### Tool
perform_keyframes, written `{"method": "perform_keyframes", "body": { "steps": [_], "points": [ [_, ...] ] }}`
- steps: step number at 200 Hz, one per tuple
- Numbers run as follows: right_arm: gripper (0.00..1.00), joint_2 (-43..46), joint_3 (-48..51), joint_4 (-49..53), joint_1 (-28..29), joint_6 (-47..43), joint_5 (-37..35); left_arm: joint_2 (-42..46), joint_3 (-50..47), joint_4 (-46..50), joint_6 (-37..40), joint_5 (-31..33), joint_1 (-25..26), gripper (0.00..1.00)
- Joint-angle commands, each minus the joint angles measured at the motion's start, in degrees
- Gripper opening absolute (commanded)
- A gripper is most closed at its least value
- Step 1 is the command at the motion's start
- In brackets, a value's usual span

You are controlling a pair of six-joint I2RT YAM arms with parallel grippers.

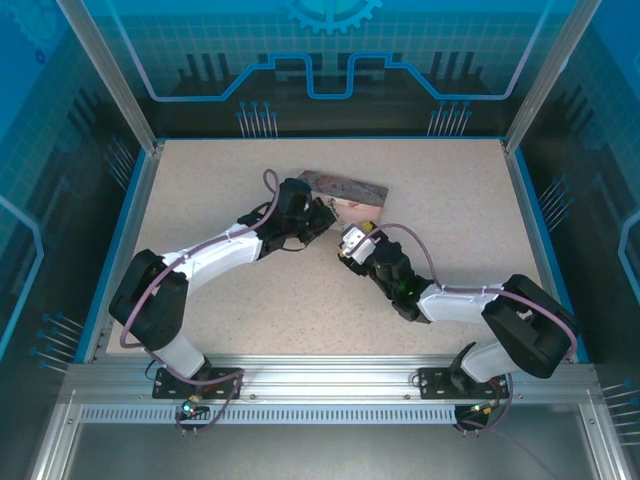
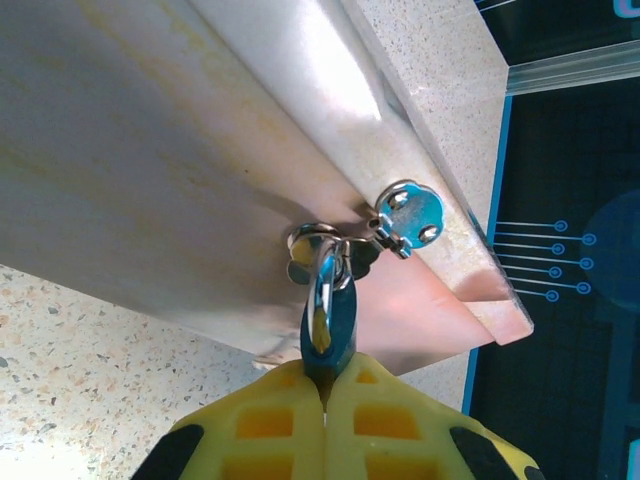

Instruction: Unlock the padlock with the key

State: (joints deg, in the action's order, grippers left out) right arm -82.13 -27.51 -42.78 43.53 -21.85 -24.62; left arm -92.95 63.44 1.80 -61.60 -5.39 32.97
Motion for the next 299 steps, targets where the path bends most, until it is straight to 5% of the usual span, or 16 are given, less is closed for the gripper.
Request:
{"method": "perform_keyframes", "body": {
  "steps": [1, 81, 145, 299],
  "points": [
    [0.68, 1.7, -0.4, -3.1, 0.6, -4.6, -0.9, 3.6, 1.2, -0.1, 0.0, -2.8, -0.7, 0.00],
    [0.67, 2.3, -4.7, -1.5, -0.5, -7.8, 4.2, 4.3, 0.6, -0.5, -0.7, -4.3, -1.1, 0.00],
    [0.48, 0.2, -7.0, -0.6, -1.8, -6.7, 6.2, 4.1, 0.1, -1.6, -1.2, -4.7, -1.1, 0.00],
    [0.36, -4.9, -8.8, 1.1, -1.4, -5.3, 5.9, 4.1, 0.0, -2.0, -1.3, -4.3, -1.1, 0.00]
  ]
}}
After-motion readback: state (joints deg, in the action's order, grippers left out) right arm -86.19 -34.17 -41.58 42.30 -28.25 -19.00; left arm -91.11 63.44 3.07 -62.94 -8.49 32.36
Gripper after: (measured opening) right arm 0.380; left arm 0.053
